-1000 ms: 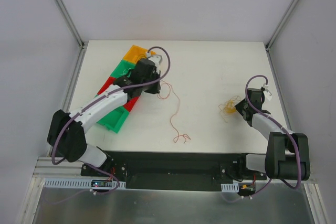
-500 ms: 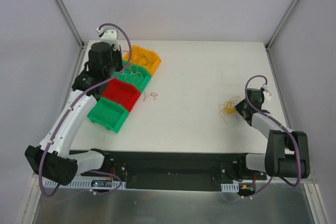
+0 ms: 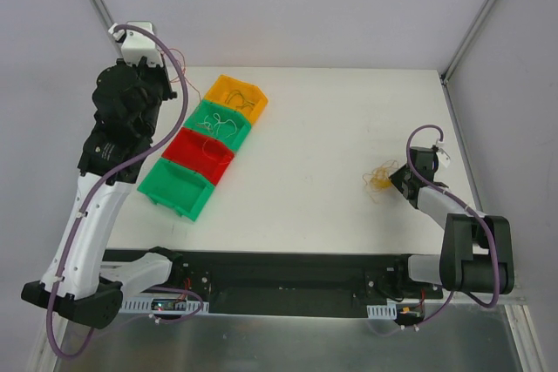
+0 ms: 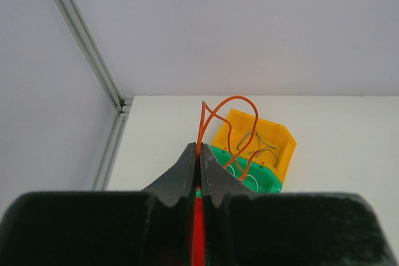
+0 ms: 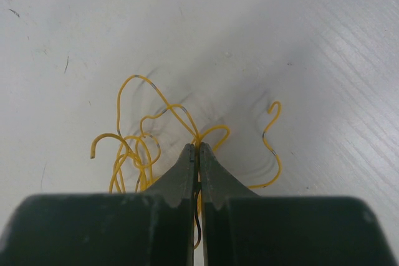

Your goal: Untangle the cables

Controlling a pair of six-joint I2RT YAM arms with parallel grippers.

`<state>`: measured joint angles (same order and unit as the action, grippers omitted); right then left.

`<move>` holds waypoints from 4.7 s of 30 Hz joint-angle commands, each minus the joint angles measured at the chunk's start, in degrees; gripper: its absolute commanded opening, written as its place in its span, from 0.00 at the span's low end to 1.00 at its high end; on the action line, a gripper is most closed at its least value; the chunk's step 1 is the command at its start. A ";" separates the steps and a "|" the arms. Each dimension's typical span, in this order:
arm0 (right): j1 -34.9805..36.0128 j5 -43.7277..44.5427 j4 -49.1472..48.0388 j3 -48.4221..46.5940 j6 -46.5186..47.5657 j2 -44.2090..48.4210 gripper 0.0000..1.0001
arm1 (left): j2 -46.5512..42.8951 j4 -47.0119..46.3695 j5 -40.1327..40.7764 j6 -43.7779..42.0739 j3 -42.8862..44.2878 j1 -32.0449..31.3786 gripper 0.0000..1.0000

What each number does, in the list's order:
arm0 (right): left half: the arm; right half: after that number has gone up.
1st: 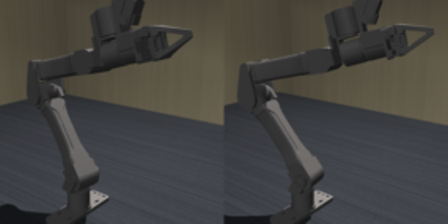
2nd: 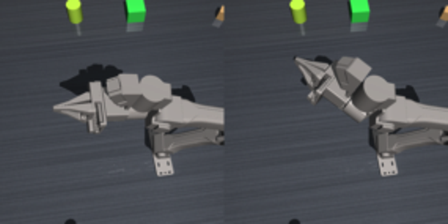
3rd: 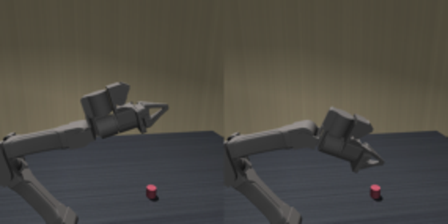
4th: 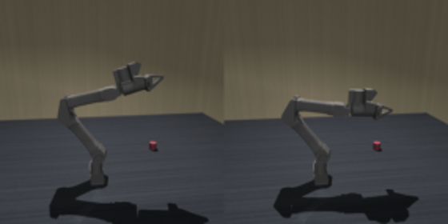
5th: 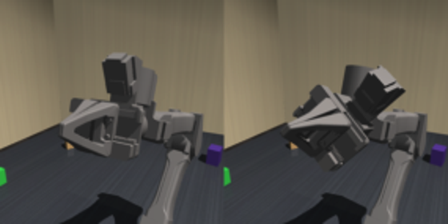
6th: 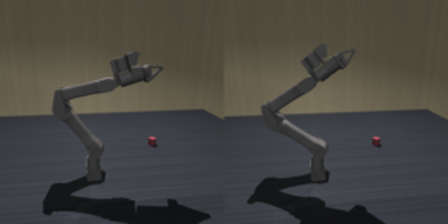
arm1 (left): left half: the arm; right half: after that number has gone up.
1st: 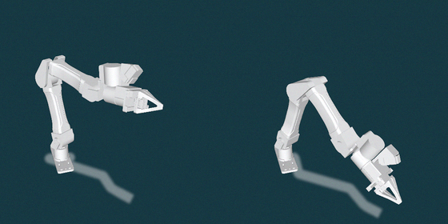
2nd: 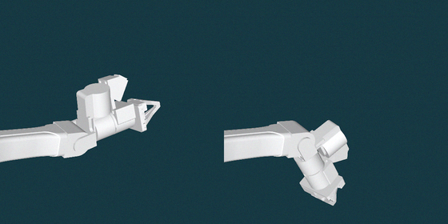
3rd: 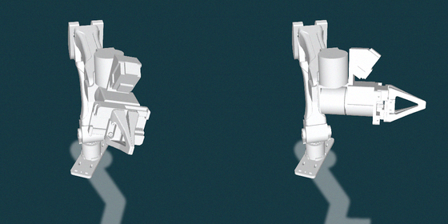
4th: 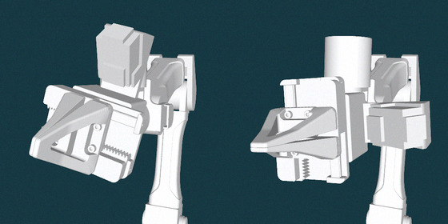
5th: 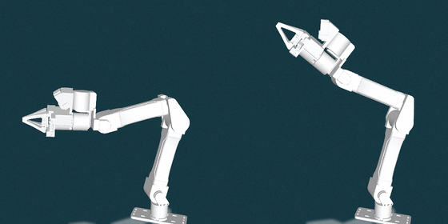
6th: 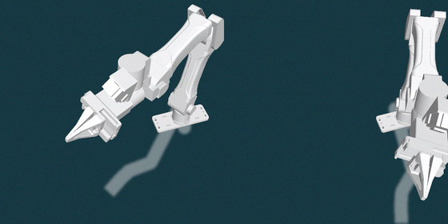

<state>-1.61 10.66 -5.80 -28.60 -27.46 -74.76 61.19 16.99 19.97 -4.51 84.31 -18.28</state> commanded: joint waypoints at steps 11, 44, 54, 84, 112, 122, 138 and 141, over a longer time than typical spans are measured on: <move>-0.41 -0.46 -1.58 -1.90 -0.22 -0.38 0.01 | 3.41 -0.29 0.96 -1.29 -0.19 4.04 0.00; -0.59 -0.64 -1.49 -2.07 -0.31 -0.91 0.01 | 7.19 3.92 3.24 24.98 -22.70 8.61 0.00; -0.68 -1.42 -1.58 -2.42 -0.57 -1.79 0.01 | -1.50 2.53 8.35 30.64 -32.89 10.72 0.00; -0.77 -1.51 -1.40 -2.25 -0.22 -1.53 0.01 | 18.16 3.32 -13.46 2.23 -22.80 10.72 0.00; -1.03 -1.78 -1.23 -2.78 -0.31 -2.67 0.01 | 18.97 -2.49 9.91 14.36 -31.66 15.03 0.00; -1.12 -2.04 -1.32 -2.60 -0.31 -2.50 0.01 | 23.54 -2.76 -4.23 12.51 -28.68 15.12 0.00; -1.12 -2.39 -1.23 -3.13 -0.05 -3.20 0.01 | 15.11 -3.28 -6.59 13.31 -29.20 15.12 0.67; -1.12 -2.48 -1.23 -3.22 -0.05 -3.37 0.01 | 13.17 -6.00 -15.28 12.34 -30.69 15.12 0.68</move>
<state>-2.26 8.45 -6.68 -29.69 -27.59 -77.62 78.13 14.17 14.33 8.49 54.13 -3.29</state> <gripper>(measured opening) 0.022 0.668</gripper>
